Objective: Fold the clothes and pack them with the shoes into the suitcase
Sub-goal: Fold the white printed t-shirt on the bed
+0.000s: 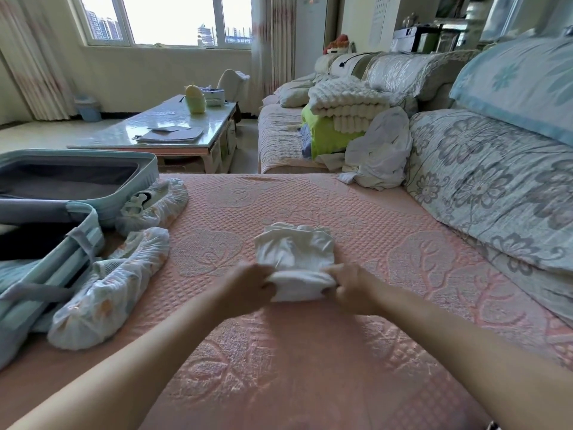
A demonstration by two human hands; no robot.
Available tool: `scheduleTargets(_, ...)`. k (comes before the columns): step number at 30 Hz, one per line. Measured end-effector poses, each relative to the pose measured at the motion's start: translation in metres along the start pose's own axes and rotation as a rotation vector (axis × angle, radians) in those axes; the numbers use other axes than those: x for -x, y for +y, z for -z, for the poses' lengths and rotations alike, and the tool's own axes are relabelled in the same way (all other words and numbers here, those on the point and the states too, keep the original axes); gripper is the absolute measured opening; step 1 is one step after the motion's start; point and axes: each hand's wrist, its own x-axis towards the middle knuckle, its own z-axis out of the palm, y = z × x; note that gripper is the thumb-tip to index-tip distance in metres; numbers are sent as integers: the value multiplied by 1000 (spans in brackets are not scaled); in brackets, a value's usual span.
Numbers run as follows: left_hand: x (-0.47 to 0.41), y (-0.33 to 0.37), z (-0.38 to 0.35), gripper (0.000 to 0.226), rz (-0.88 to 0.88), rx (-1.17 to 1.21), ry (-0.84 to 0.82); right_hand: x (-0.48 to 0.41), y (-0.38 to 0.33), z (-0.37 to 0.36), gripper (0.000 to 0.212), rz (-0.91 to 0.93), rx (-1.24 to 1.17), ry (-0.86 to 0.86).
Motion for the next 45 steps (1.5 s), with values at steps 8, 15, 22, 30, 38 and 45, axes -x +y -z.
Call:
scheduleTargets(8, -51, -1, -8, 32, 243, 150, 363, -47, 17, 3, 27, -327, -325, 364)
scheduleTargets(15, -61, 5, -45, 31, -460, -480, 301, -79, 24, -15, 20, -468, -110, 425)
scheduleTargets(22, -72, -18, -46, 77, -180, -234, -1, -87, 26, -23, 35, -63, 341, 626)
scheduleTargets(30, -75, -30, -42, 54, -114, -63, -19, -67, 26, -24, 92, -73, 402, -224)
scheduleTargets(38, -56, -46, -25, 84, -178, -240, -31, -64, 17, -20, 85, -104, 453, -114)
scheduleTargets(45, -60, -29, 2, 36, 70, -14, 44, -60, 2, 24, 42, -113, 120, -65)
